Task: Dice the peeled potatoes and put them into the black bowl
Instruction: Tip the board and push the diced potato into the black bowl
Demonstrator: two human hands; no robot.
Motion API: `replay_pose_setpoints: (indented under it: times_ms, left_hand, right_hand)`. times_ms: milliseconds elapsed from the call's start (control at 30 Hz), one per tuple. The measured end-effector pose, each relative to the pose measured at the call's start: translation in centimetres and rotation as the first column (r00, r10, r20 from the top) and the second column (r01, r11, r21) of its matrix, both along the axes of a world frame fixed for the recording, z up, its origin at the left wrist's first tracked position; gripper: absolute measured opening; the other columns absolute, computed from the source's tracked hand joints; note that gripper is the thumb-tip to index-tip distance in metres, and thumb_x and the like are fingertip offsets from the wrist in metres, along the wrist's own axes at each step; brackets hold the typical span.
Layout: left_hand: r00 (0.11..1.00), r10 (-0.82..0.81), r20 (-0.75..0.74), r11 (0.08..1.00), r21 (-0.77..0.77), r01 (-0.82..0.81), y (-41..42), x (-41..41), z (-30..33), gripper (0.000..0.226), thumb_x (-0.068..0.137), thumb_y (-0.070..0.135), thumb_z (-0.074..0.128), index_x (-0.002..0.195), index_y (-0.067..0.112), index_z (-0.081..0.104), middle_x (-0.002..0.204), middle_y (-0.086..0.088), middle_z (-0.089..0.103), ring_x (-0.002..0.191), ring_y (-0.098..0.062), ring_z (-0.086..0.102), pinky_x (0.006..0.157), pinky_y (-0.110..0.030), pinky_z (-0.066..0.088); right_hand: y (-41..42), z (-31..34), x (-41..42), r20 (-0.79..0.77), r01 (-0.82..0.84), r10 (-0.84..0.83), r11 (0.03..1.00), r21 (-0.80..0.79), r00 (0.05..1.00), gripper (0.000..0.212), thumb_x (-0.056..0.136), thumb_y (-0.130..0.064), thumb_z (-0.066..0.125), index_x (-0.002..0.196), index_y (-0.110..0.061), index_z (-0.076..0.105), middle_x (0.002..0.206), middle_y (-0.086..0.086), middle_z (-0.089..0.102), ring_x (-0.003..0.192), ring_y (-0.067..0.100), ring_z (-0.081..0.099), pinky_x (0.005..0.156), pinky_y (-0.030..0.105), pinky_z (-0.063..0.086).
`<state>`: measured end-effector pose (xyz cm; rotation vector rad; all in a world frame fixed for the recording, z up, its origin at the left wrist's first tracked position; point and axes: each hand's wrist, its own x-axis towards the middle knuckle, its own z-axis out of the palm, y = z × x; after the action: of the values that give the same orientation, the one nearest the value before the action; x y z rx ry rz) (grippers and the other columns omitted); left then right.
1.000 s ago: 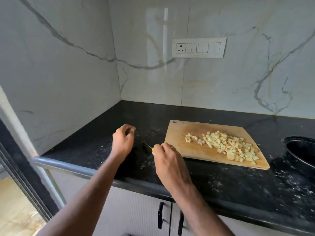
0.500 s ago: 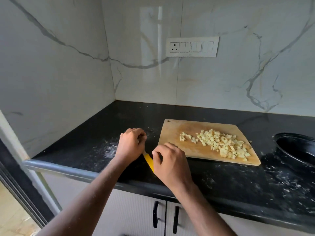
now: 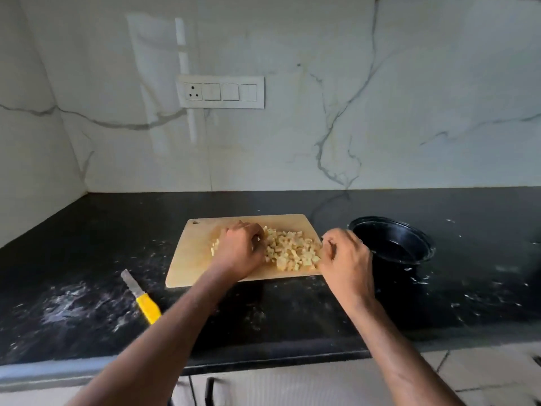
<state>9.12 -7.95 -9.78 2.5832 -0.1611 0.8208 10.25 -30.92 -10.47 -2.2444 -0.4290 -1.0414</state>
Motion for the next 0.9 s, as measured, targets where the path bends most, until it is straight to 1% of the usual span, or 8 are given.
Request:
replay_pose_setpoints:
  times_ms: [100, 233, 333, 433, 533, 733, 800, 900]
  left_hand:
    - [0.999, -0.035, -0.024, 0.999, 0.01, 0.035, -2.6, 1.6, 0.2, 0.011, 0.091, 0.028, 0.062, 0.094, 0.022, 0.07, 0.092, 0.004, 0.07, 0.087, -0.019, 0.06, 0.085, -0.043, 0.051]
    - [0.999, -0.039, -0.014, 0.999, -0.007, 0.039, -4.2, 3.0, 0.8, 0.011, 0.093, 0.026, 0.062, 0.095, 0.02, 0.071, 0.091, 0.004, 0.071, 0.088, -0.019, 0.06, 0.084, -0.04, 0.05]
    - [1.0, -0.019, -0.024, 1.0, -0.014, 0.019, -3.9, 3.7, 1.1, 0.011, 0.094, 0.027, 0.063, 0.094, 0.02, 0.071, 0.09, 0.006, 0.068, 0.086, -0.011, 0.05, 0.078, -0.033, 0.044]
    - [0.999, -0.029, -0.031, 0.999, -0.025, 0.028, -2.7, 3.8, 1.3, 0.01, 0.094, 0.025, 0.064, 0.093, 0.019, 0.072, 0.088, 0.007, 0.067, 0.082, -0.01, 0.054, 0.074, -0.031, 0.047]
    - [0.998, -0.03, -0.051, 0.999, -0.037, 0.028, -1.4, 3.7, 1.1, 0.009, 0.093, 0.022, 0.065, 0.092, 0.018, 0.072, 0.087, 0.006, 0.069, 0.08, -0.013, 0.059, 0.074, -0.037, 0.055]
    - [0.996, 0.006, -0.09, 0.997, -0.071, -0.013, -1.2, 3.3, 0.9, 0.008, 0.094, 0.029, 0.064, 0.093, 0.026, 0.07, 0.088, 0.011, 0.068, 0.085, -0.014, 0.06, 0.086, -0.046, 0.053]
    - [0.996, 0.004, -0.09, 0.998, -0.06, -0.009, -1.3, 3.1, 1.0, 0.008, 0.094, 0.029, 0.063, 0.094, 0.026, 0.07, 0.088, 0.011, 0.068, 0.085, -0.014, 0.06, 0.087, -0.047, 0.052]
    - [0.996, 0.013, -0.092, 0.999, -0.043, -0.017, -1.3, 3.1, 1.3, 0.01, 0.094, 0.031, 0.061, 0.095, 0.027, 0.07, 0.088, 0.012, 0.067, 0.086, -0.012, 0.058, 0.092, -0.046, 0.048]
  right_hand:
    - [-1.7, 0.1, 2.0, -0.108, -0.01, 0.006, 0.999, -0.042, 0.994, 0.018, 0.08, 0.006, 0.064, 0.088, -0.009, 0.07, 0.082, 0.007, 0.07, 0.071, 0.027, 0.066, 0.061, 0.039, 0.055]
    - [-0.6, 1.0, 6.1, -0.366, -0.031, -0.073, 0.963, -0.269, 0.928, 0.031, 0.084, -0.001, 0.066, 0.114, -0.006, 0.071, 0.107, 0.013, 0.071, 0.1, 0.032, 0.068, 0.084, 0.039, 0.056]
    - [0.8, 1.3, 8.3, -0.49, -0.047, -0.195, 0.898, -0.438, 0.849, 0.021, 0.087, 0.004, 0.058, 0.102, -0.007, 0.066, 0.103, 0.013, 0.066, 0.097, 0.033, 0.065, 0.078, 0.042, 0.057]
    - [1.4, 1.9, 9.4, -0.513, -0.074, -0.249, 0.845, -0.529, 0.821, 0.02, 0.091, 0.004, 0.055, 0.105, -0.006, 0.065, 0.106, 0.014, 0.064, 0.097, 0.033, 0.065, 0.076, 0.041, 0.056]
    - [1.6, 2.7, 10.1, -0.464, -0.062, -0.282, 0.798, -0.599, 0.84, 0.021, 0.092, 0.004, 0.055, 0.108, -0.005, 0.066, 0.105, 0.015, 0.065, 0.094, 0.032, 0.066, 0.076, 0.039, 0.057]
    - [2.1, 3.4, 9.4, -0.462, -0.1, -0.262, 0.776, -0.623, 0.847, 0.023, 0.093, 0.006, 0.051, 0.108, -0.004, 0.065, 0.1, 0.013, 0.065, 0.081, 0.028, 0.062, 0.066, 0.033, 0.048]
    - [1.9, 3.8, 9.0, -0.458, -0.083, -0.247, 0.804, -0.588, 0.854, 0.02, 0.093, 0.008, 0.051, 0.102, -0.004, 0.064, 0.088, 0.01, 0.058, 0.075, 0.025, 0.057, 0.063, 0.033, 0.047]
    - [2.1, 4.2, 8.6, -0.414, -0.027, -0.179, 0.895, -0.445, 0.893, 0.026, 0.086, 0.013, 0.047, 0.074, -0.009, 0.057, 0.072, 0.004, 0.052, 0.062, 0.021, 0.056, 0.048, 0.035, 0.044]
